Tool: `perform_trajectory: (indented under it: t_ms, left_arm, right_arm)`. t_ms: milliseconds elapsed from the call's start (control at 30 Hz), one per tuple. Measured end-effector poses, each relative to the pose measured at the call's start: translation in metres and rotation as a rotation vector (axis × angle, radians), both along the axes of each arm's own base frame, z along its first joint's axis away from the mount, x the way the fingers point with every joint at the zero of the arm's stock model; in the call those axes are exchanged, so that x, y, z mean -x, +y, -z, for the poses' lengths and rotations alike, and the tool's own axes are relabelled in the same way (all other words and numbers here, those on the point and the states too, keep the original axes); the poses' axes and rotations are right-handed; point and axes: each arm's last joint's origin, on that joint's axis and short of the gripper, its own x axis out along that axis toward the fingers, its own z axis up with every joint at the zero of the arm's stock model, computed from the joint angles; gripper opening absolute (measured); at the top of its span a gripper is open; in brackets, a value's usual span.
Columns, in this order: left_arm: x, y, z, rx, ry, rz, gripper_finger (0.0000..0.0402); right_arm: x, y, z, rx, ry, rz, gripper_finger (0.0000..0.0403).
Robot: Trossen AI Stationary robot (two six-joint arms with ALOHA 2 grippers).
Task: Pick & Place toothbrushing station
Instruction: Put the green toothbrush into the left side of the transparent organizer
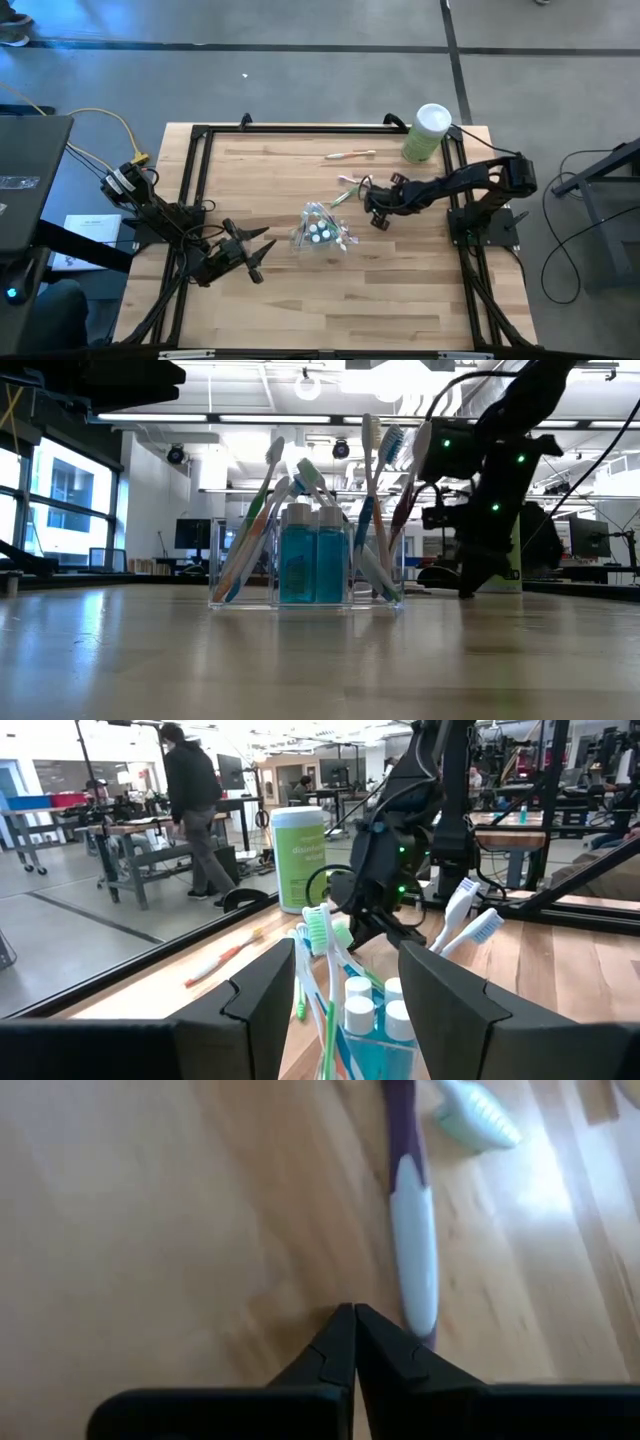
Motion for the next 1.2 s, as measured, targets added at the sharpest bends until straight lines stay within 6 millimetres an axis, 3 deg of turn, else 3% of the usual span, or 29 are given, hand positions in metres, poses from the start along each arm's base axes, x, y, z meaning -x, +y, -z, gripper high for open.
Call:
perform_trajectory:
  t_ms: [367,600,867,1000,1200]
  left_arm:
    - [0.000,0.000,0.000,0.000,0.000,-0.001,0.0175]
    - [0.000,0.000,0.000,-0.002,0.002,-0.002,0.0175]
    - [0.000,0.000,0.000,-0.006,0.004,-0.003,0.0175]
    - [0.000,0.000,0.000,-0.006,0.004,-0.003,0.0175]
    - [0.000,0.000,0.000,-0.005,0.004,-0.004,0.0175]
  right_arm:
    - [-0.004,0.000,-0.035,0.095,-0.188,-0.047,0.0011]
    - [-0.017,-0.003,-0.045,0.151,-0.318,-0.115,0.0086]
    - [-0.021,-0.020,-0.051,0.167,-0.383,-0.121,0.0185]
    - [-0.020,-0.028,-0.050,0.132,-0.354,-0.185,0.0202]
    - [-0.020,-0.032,-0.049,0.134,-0.281,-0.420,0.0196]
